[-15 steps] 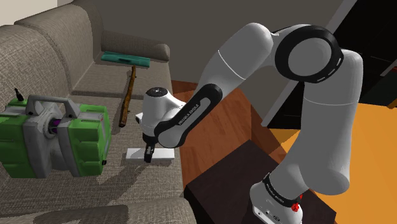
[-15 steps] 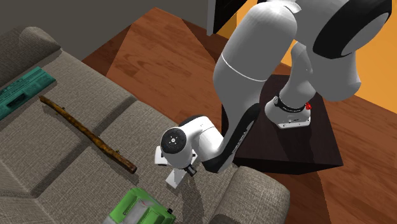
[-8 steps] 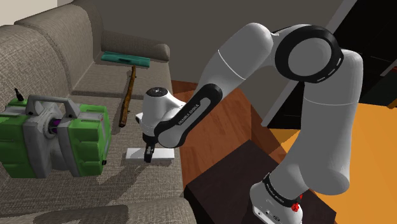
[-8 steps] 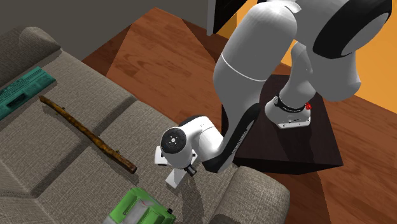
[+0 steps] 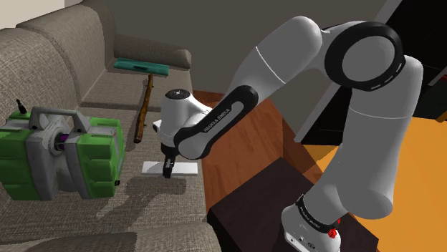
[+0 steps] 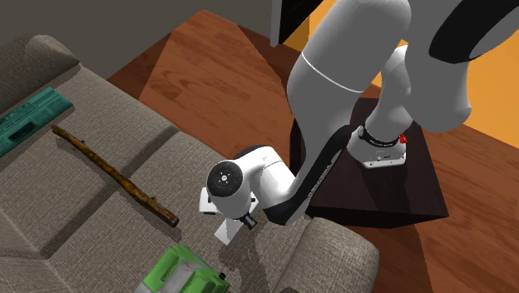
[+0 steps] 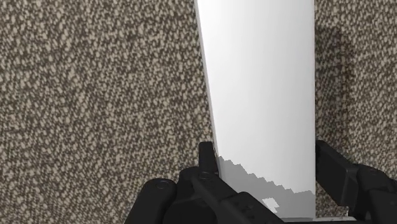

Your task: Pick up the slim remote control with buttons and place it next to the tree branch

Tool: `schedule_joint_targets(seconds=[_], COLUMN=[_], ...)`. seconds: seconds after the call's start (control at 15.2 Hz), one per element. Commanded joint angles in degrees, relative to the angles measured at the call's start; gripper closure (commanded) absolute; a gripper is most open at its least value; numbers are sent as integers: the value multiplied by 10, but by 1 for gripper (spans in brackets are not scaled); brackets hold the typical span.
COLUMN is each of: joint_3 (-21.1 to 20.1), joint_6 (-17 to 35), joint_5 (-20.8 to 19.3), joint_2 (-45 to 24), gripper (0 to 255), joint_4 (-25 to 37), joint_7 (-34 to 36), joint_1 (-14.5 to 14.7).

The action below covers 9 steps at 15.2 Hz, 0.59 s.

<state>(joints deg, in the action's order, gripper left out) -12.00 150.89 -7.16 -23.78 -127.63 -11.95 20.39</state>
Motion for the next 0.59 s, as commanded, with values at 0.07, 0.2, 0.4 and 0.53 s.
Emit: schedule_joint_targets(seconds=[0.07,0.2,0.4,0.53], joint_3=[-6,-9,-14,-17], joint_6=[-19,-31,-50,-64], joint_5=[8,13,21,26], joint_2=[21,34,55,68], gripper=[255,255,255,255], joint_4=[-2,-3,-3,-3], joint_7=[-5,-8,-13,-17], joint_1=[-4,-7,-10,-12])
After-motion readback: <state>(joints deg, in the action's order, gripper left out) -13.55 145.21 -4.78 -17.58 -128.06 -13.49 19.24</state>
